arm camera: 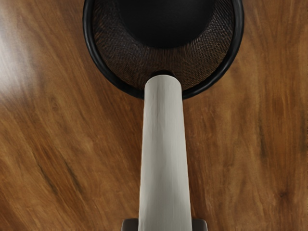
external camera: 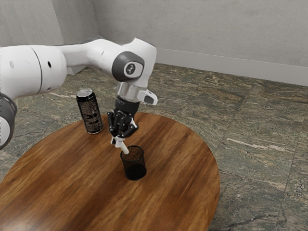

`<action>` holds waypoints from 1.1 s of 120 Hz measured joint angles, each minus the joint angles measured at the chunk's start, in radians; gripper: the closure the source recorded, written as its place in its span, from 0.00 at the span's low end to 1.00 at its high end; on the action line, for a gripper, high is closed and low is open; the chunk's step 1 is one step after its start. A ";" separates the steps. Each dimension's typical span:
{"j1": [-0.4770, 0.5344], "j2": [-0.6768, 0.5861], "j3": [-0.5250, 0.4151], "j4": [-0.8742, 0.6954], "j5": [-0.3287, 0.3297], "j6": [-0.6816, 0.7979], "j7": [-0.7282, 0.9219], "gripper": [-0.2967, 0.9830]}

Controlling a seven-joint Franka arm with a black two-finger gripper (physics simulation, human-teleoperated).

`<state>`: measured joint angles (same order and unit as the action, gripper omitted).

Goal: Put the marker into the pen holder.

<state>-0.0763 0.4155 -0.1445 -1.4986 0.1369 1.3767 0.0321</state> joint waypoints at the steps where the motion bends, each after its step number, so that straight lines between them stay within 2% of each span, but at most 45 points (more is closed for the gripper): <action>1: 0.000 0.001 -0.001 0.000 0.000 0.000 -0.001 0.83; 68: 0.004 0.087 -0.004 -0.015 -0.002 0.095 -0.067 0.83; 88: 0.012 0.081 0.001 -0.015 -0.010 0.107 -0.076 0.54; 96: 0.033 0.011 0.002 -0.011 -0.014 0.103 -0.077 0.46; 107: 0.065 -0.216 0.013 -0.015 -0.008 0.095 -0.063 0.38; 115: -0.005 -0.364 0.085 -0.018 0.028 0.091 -0.055 0.34; 132: -0.059 -0.437 0.131 -0.008 0.047 0.060 -0.019 0.29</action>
<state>-0.1352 -0.0212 -0.0137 -1.5066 0.1838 1.4371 0.0131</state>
